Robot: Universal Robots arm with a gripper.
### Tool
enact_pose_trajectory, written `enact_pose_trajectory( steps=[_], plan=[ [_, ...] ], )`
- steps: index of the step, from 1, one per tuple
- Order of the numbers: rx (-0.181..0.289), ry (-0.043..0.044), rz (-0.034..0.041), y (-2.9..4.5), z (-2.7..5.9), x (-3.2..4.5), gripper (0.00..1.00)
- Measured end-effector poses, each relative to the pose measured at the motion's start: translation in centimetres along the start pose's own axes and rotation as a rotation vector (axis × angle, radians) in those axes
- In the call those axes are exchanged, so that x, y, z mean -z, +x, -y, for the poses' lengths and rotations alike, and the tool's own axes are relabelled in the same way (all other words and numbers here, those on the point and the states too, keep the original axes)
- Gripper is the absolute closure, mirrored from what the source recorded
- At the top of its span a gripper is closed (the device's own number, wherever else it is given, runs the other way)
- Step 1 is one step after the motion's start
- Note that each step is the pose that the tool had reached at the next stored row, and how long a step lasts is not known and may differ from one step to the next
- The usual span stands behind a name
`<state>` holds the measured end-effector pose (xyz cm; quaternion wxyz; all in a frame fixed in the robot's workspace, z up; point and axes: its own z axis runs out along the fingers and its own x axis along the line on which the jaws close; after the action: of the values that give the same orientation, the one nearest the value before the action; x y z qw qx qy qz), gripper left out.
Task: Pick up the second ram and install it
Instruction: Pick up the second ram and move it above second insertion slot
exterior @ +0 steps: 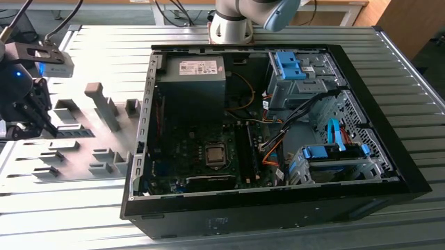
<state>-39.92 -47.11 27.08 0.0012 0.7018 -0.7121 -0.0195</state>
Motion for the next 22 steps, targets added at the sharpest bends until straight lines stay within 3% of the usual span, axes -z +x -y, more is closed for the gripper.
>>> enact_pose_trajectory(
  steps=[22],
  plan=[
    [0.000,0.0000,0.0000,-0.02,-0.02,0.75,0.86]
  ],
)
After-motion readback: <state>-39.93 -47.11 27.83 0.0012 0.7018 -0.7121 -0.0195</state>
